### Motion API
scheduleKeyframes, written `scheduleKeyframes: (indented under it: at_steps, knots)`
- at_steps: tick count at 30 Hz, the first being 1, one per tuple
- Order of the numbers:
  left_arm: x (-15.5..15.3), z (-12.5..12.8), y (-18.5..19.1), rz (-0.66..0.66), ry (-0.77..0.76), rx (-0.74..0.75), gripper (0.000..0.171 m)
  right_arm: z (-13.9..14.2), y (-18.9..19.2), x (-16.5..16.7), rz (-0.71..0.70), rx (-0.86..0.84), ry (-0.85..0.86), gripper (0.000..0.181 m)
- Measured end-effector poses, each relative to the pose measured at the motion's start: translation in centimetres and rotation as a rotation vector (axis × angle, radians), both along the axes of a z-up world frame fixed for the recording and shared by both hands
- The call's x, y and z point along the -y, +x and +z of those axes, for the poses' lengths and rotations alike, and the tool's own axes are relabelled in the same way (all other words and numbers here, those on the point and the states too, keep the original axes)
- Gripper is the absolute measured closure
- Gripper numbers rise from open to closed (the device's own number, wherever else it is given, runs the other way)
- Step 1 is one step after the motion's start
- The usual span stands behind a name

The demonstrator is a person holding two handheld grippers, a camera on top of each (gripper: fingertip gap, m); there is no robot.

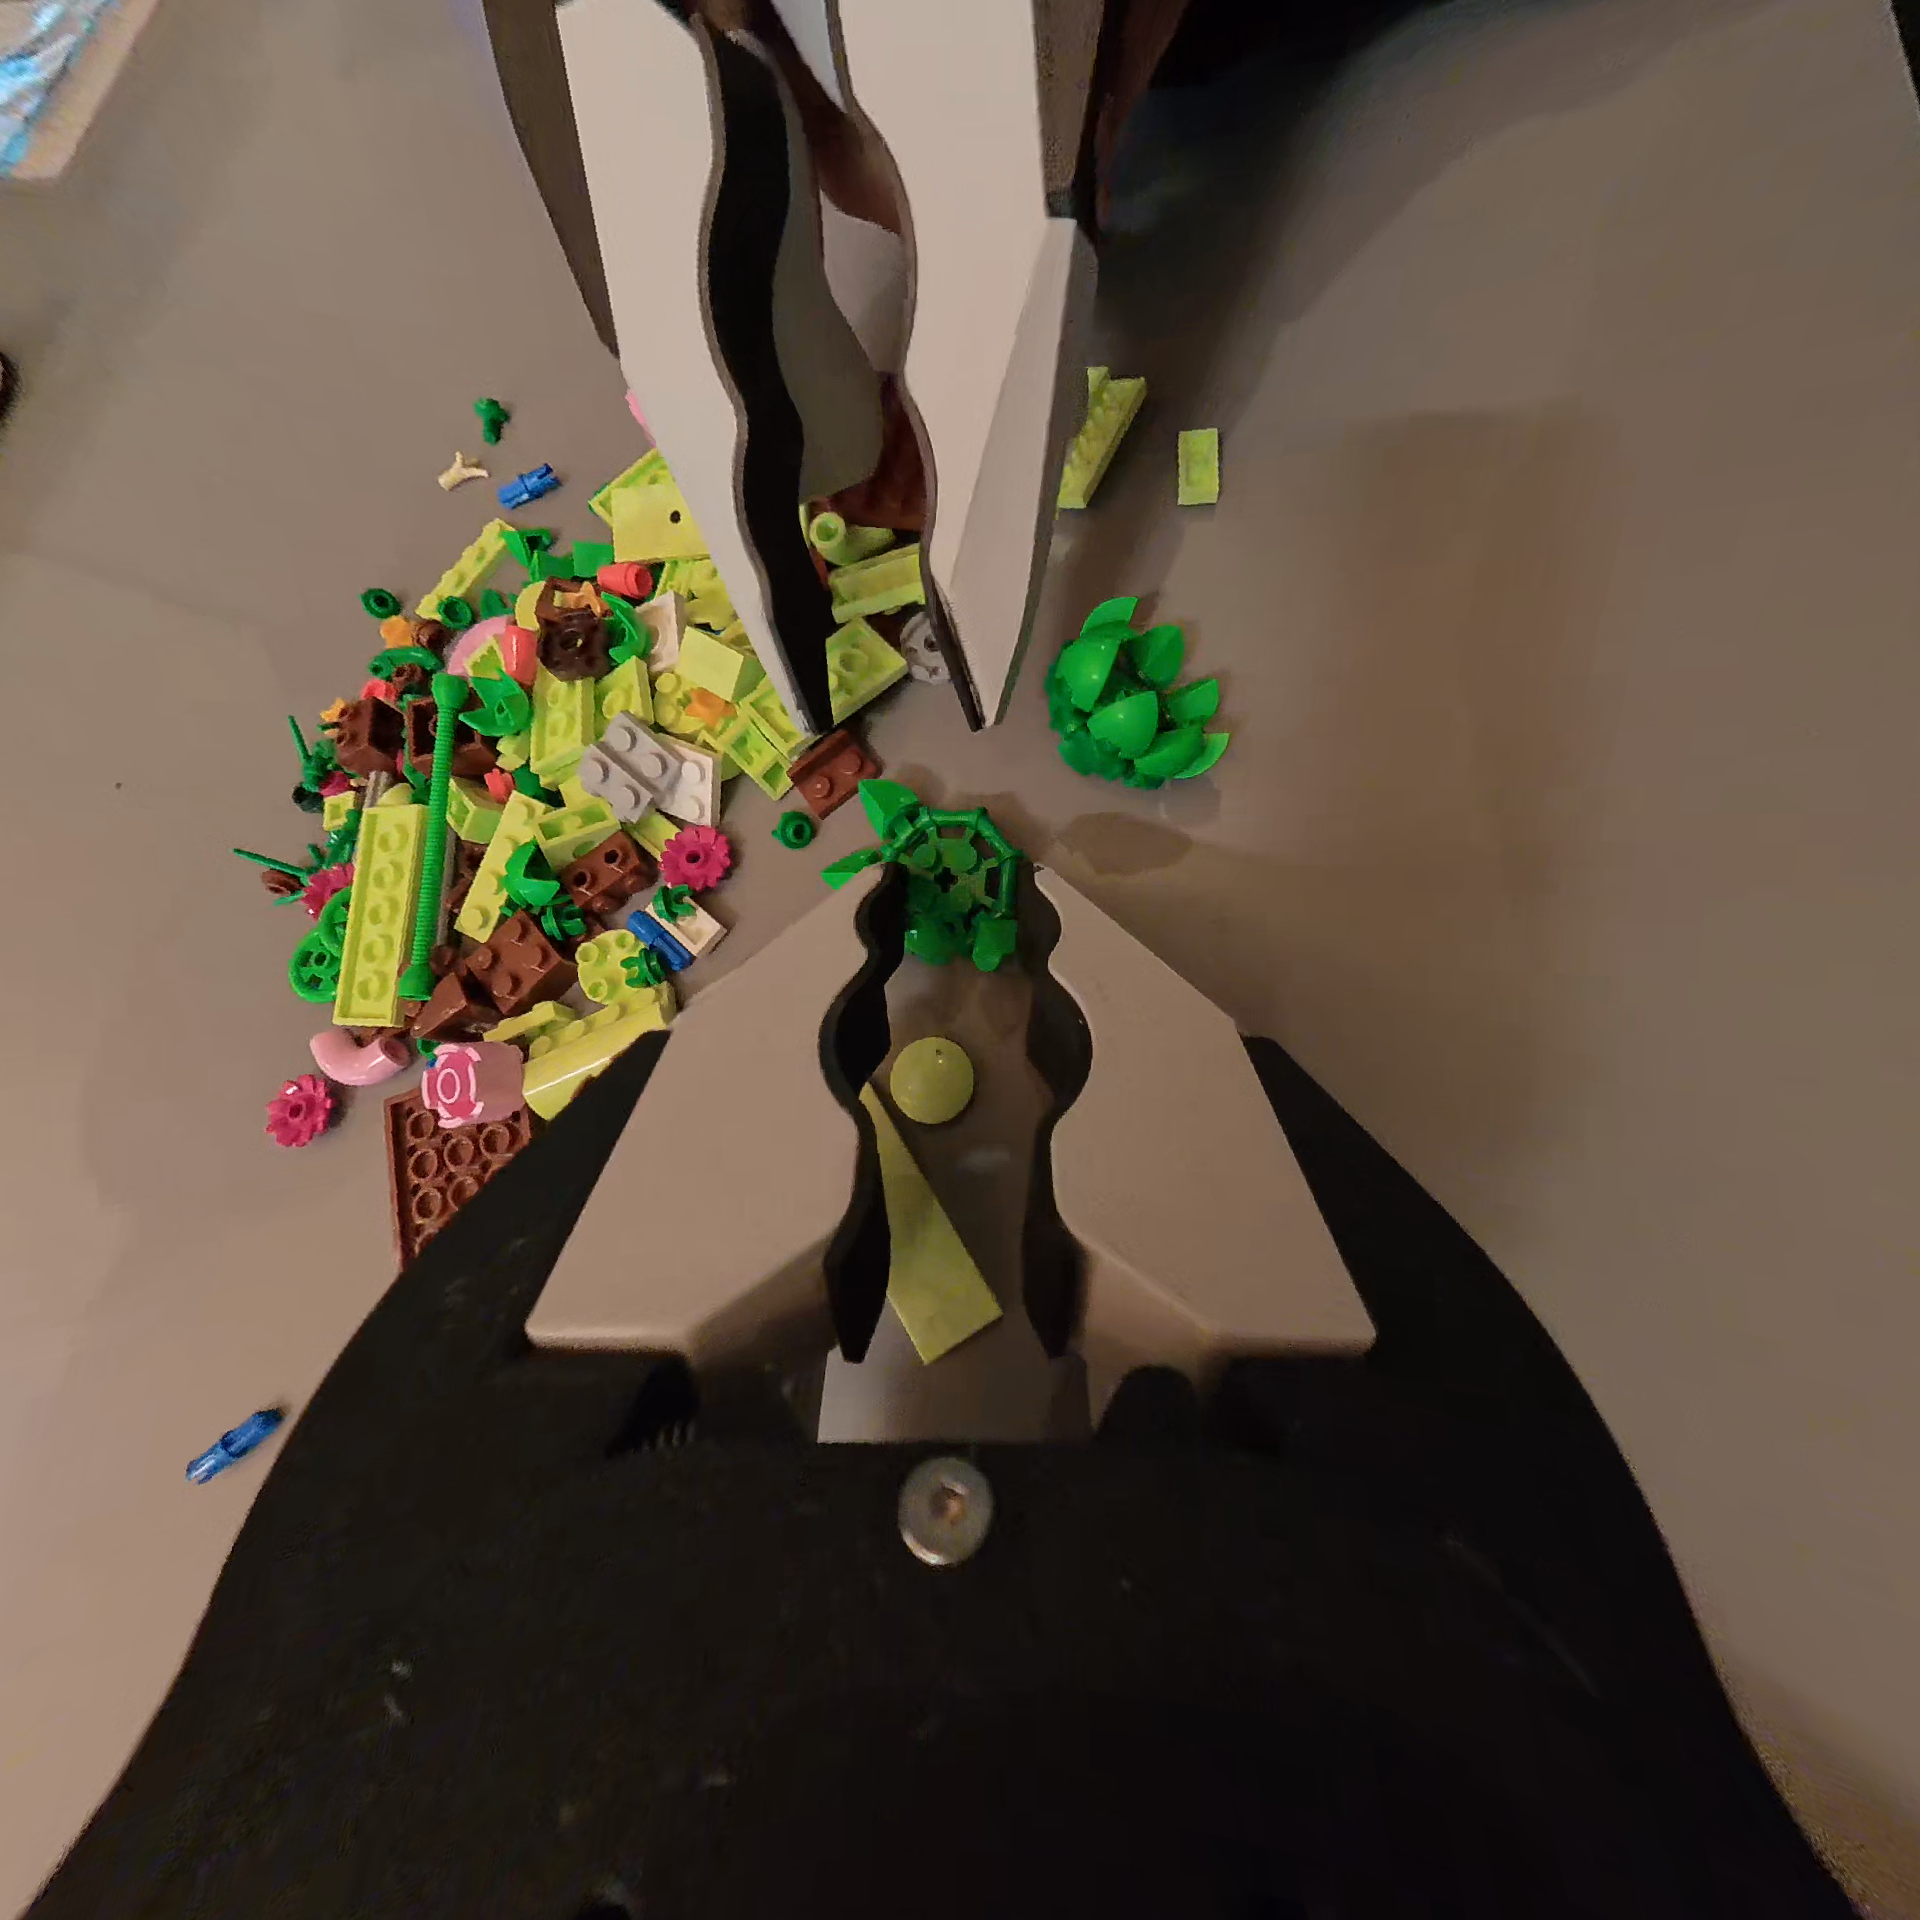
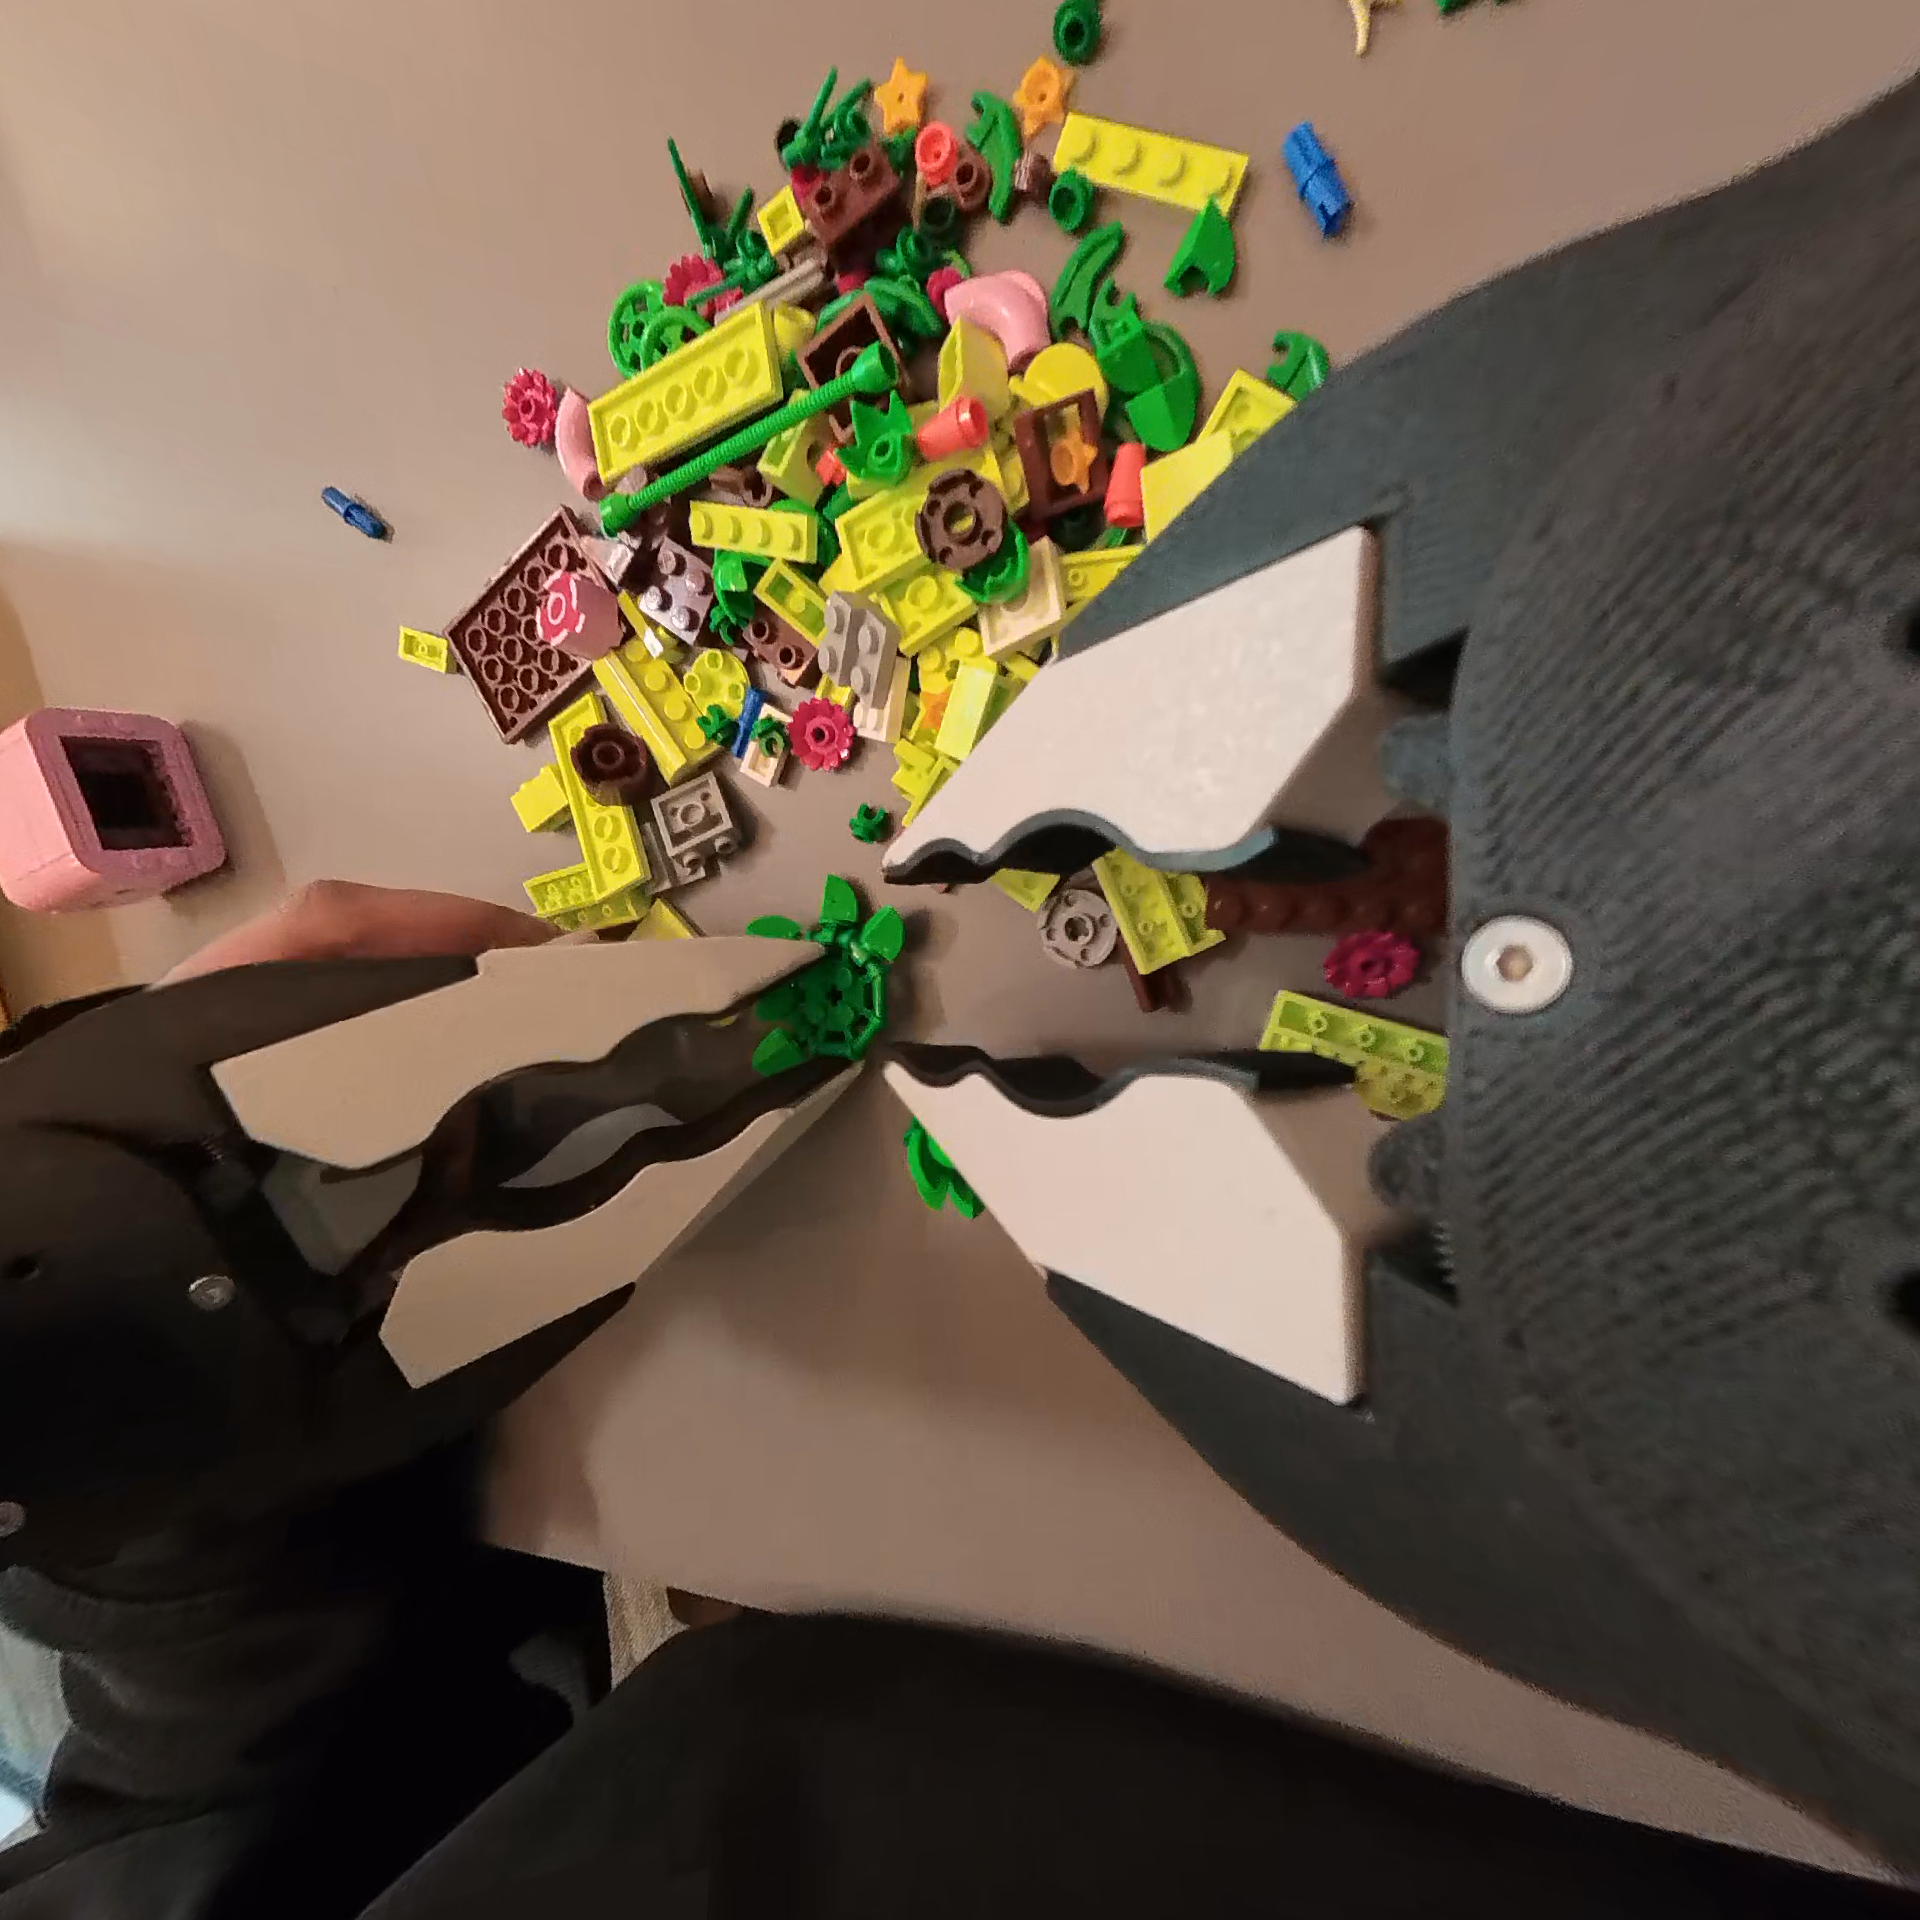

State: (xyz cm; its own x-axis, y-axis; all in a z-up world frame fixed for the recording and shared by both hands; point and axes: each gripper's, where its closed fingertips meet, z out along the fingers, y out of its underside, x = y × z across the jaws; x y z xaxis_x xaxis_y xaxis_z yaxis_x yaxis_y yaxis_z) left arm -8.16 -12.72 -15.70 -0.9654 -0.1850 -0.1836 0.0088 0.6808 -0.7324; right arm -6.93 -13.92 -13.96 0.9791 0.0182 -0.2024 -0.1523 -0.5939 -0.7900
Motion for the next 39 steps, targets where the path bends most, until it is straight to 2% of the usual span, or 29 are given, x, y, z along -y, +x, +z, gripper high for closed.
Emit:
scheduleKeyframes:
  at_steps: [3, 7, 10, 14, 18, 21, 24, 26, 29, 32, 34, 35, 39]
  knots:
    - [0.2, 1.0, 0.3, 0.012, -0.061, 0.008, 0.153, 0.3, 0.3, 0.1, -0.009, 0.008, 0.017, 0.153]
    - [0.4, 3.0, 0.5, 0.03, -0.217, -0.082, 0.154, 2.0, 0.5, 0.0, 0.015, 0.107, 0.111, 0.152]
    - [0.8, 5.0, 0.0, 0.011, -0.384, -0.209, 0.154, 3.3, 0.4, 0.0, 0.045, 0.222, 0.193, 0.15]
    - [1.3, 7.5, -2.0, -0.104, -0.577, -0.413, 0.154, 5.3, -1.3, -0.3, 0.123, 0.284, 0.311, 0.147]
    - [1.5, 8.7, -2.9, -0.166, -0.663, -0.535, 0.154, 6.2, -2.5, -0.5, 0.158, 0.369, 0.344, 0.164]
    - [1.4, 9.1, -2.4, -0.145, -0.712, -0.555, 0.152, 6.5, -2.3, -0.4, 0.148, 0.368, 0.352, 0.166]
    - [0.8, 9.8, -0.9, -0.081, -0.773, -0.541, 0.132, 6.6, -1.2, -0.3, 0.083, 0.274, 0.339, 0.174]
    - [0.5, 9.9, -0.4, -0.057, -0.78, -0.48, 0.13, 6.2, -0.5, -0.2, 0.044, 0.2, 0.317, 0.174]
    - [0.8, 8.8, 0.1, -0.016, -0.685, -0.33, 0.131, 5.8, -0.3, -0.1, 0.028, 0.065, 0.299, 0.175]
    - [1.5, 7.6, -0.1, -0.012, -0.586, -0.237, 0.138, 5.8, -1.0, -0.2, 0.045, -0.071, 0.297, 0.175]
    - [1.6, 7.7, -0.2, -0.009, -0.587, -0.214, 0.16, 5.8, -1.0, -0.3, 0.044, -0.101, 0.302, 0.175]
    - [1.6, 7.7, -0.2, -0.012, -0.59, -0.212, 0.165, 5.8, -0.9, -0.3, 0.039, -0.099, 0.302, 0.176]
    - [1.7, 7.9, -0.3, -0.019, -0.603, -0.216, 0.166, 6.2, -1.2, -0.4, 0.052, -0.088, 0.331, 0.176]
